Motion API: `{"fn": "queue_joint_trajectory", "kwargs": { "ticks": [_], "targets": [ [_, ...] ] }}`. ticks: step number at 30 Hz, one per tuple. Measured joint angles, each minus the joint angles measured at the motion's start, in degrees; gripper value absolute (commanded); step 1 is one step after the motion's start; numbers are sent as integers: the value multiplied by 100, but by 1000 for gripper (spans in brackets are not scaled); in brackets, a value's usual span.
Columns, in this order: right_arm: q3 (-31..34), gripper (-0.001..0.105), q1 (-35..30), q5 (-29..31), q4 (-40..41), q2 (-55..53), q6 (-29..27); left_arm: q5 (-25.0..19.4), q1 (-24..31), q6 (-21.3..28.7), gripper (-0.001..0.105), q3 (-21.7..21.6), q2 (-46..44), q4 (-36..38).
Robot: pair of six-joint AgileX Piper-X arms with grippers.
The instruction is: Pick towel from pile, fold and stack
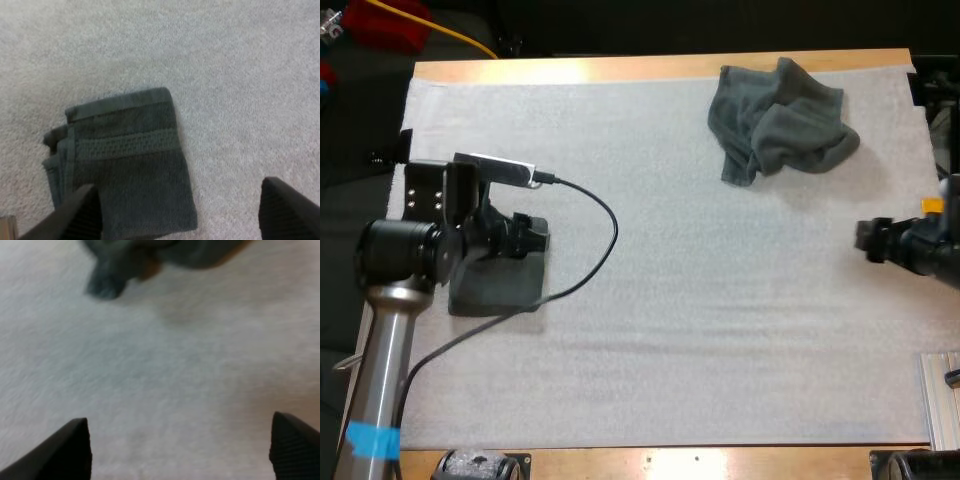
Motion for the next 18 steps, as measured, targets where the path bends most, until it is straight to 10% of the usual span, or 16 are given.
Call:
{"fn": "queue_joint_trajectory", "kwargs": {
  "ticks": [9,18],
  "targets": [
    [0,71,32,747,476,0,-1670,-484,0,452,62,0,-688,389],
    [15,71,757,1470,879,-241,-2042,-484,0,453,62,0,-1524,500]
  ]
}}
